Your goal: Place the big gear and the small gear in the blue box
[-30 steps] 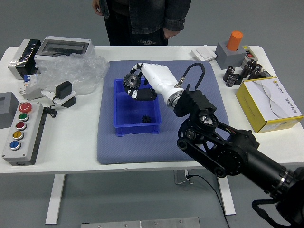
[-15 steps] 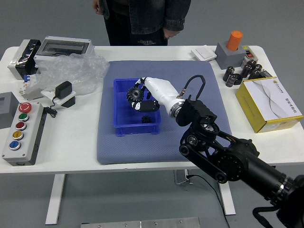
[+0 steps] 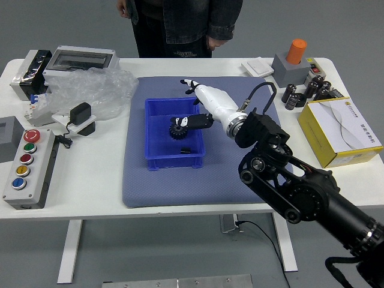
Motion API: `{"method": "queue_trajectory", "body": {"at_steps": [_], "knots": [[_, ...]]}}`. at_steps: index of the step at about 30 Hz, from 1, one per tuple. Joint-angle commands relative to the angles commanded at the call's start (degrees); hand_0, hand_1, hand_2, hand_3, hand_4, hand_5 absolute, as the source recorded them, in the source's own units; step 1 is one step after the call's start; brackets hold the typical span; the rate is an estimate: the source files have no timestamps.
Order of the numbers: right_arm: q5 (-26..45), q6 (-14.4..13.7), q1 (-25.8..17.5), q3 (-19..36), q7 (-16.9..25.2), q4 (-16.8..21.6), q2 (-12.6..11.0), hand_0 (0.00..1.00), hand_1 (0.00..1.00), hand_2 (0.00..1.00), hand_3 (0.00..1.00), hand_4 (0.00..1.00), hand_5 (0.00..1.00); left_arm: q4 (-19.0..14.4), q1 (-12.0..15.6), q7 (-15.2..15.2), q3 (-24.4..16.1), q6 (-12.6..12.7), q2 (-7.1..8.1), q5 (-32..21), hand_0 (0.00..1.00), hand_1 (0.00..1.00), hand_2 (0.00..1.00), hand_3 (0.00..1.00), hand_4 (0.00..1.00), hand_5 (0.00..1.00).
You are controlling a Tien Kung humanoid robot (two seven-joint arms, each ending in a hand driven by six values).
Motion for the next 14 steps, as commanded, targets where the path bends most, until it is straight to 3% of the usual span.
{"method": "queue_trajectory", "body": {"at_steps": [14], "knots": [[9.83, -4.81, -10.03, 13.94, 9.37, 9.78, -8.9, 0.752, 0.677, 0.796, 0.867, 0.856, 0.466, 0.0, -0.41, -0.34, 0.2, 0.13, 0.18, -0.33, 0.729, 0.679, 0.696, 0.697, 0.436, 0.023]]}}
